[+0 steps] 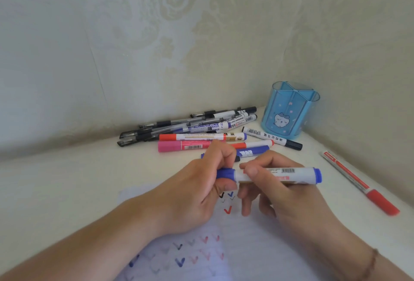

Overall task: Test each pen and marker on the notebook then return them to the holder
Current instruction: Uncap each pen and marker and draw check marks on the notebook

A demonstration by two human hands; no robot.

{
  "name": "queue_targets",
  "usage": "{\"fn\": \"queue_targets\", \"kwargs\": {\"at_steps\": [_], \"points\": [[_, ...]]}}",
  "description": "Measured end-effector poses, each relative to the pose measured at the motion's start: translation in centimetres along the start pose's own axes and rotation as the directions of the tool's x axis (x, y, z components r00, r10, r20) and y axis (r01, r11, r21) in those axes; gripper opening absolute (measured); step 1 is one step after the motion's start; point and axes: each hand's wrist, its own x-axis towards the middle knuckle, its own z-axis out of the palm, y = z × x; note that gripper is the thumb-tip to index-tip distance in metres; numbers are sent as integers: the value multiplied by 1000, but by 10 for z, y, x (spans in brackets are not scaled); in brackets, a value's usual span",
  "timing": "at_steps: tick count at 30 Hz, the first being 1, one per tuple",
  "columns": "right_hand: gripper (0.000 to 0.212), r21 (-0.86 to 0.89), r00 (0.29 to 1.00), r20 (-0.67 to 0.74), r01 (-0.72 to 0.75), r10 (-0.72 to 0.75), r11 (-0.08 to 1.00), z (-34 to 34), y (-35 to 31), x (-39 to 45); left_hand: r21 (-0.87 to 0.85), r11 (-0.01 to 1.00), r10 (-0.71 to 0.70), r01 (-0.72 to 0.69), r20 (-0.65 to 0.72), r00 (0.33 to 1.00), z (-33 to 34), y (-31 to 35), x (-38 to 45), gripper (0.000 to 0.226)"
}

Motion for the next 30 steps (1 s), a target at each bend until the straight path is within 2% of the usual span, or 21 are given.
{"fn": "queue_targets", "kwargs": {"at_steps": [5, 7, 9, 12, 13, 15, 17, 19, 20, 21, 22, 23, 25, 26, 28, 30], "points": [[17, 49, 998, 48, 41, -43, 998, 4, -2, -1, -94, 995, 45, -44, 9, 999, 6, 1, -3, 34], [18, -23, 997, 53, 54, -52, 998, 4, -1, 0, -174, 984, 53, -38, 82, 995, 11, 4, -3, 33], [19, -126, 998, 46, 53, -48, 991, 3, 3, 1, -183, 982, 56, -37, 98, 994, 14, 3, -1, 25], [7, -182, 997, 42, 71, -64, 981, 1, 7, -1, -84, 995, 51, -46, 56, 997, 16, -5, 7, 14], [6, -179, 996, 66, 76, -65, 981, -1, 9, -1, -47, 998, 45, -43, 58, 997, 17, -8, 9, 18], [16, -179, 991, 104, 101, -83, 979, -7, 8, -1, 19, 999, 29, -30, 48, 998, 15, -13, 11, 27], [16, -201, 991, 112, 97, -75, 975, -12, 5, 0, 62, 998, -15, 11, 57, 998, 8, -12, 10, 46], [8, -244, 998, 20, 55, -52, 968, -15, 1, 3, 97, 995, -24, 17, 74, 997, -3, -12, 16, 54], [9, -273, 998, -51, 25, -41, 962, -16, 0, 4, 114, 993, -36, 30, 52, 998, -10, -13, 22, 52], [20, -299, 994, -103, -5, -27, 954, -15, -1, 5, 140, 988, -73, 70, 19, 997, -19, -16, 29, 49], [32, -326, 993, -118, -30, -9, 945, -13, -5, 5, 218, 968, -128, 127, -7, 992, -29, -19, 36, 45], [40, -369, 994, -106, -48, 10, 928, -11, -9, 3, 370, 913, -178, 172, -16, 984, -41, -25, 43, 42], [32, -465, 998, -11, -54, 55, 884, -7, -19, -3, 665, 721, -260, 194, 1, 966, -64, -34, 45, 32], [21, -502, 995, 56, -41, 79, 864, -5, -25, -7, 725, 661, -280, 191, 2, 960, -74, -34, 39, 26], [7, -541, 982, 158, 1, 100, 841, 0, -38, -16, 738, 643, -274, 204, -27, 961, -89, -25, 11, 19], [11, -565, 979, 197, 64, 60, 823, 10, -49, -28, 704, 665, -242, 250, -113, 964, -103, -10, -31, 19]]}}
